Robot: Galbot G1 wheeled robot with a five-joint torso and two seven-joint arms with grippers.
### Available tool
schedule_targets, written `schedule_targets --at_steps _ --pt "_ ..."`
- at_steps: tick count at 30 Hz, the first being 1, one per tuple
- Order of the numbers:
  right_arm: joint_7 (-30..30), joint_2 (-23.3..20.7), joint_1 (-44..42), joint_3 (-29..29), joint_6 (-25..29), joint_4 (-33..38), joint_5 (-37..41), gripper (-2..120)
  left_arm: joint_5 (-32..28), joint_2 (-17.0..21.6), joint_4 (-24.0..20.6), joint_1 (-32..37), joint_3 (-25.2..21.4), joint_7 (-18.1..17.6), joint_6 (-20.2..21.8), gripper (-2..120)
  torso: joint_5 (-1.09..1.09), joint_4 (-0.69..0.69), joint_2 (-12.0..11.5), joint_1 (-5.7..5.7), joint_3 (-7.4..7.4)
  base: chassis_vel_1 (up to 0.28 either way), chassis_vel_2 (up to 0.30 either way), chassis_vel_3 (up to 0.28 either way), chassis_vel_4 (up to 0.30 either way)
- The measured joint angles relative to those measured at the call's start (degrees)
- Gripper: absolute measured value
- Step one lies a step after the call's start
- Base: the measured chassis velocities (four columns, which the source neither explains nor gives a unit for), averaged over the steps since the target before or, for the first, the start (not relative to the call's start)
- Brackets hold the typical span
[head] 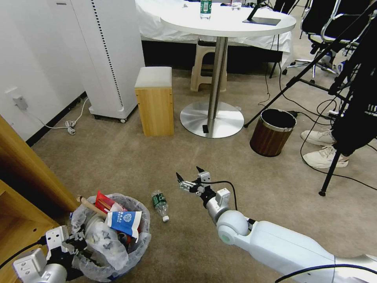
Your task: Pick up the trash bin and place the garbage on the floor into it.
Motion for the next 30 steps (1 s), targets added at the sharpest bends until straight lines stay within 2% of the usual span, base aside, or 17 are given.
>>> schedule_targets --at_steps 11,24,30 --pt "0.12 -0.45 -0.32 0.06 0.55 0.26 -1.53 100 -0.77 0.89 0.57 -0.33 -0.59 -0.16 0.00 0 0.00 0.00 0.00 0.00 0.00 0.000 0.000 0.000 0.000" --pt "-1.41 -0.06 -0.64 -0.07 1.80 -0.53 -2.03 100 -0.34 0.12 0.28 -0.20 0.07 -0.19 -0.03 0 0.00 -0.01 0.00 0.00 0.01 -0.091 0.088 0.088 -0.084" --pt "-2.24 1.42 0.35 -1.80 -0.60 -1.90 1.00 100 0.12 -0.34 0.29 -0.12 0.45 -0.11 -0.13 0 0.00 0.00 0.00 0.00 0.00 -0.026 0.007 0.025 -0.023"
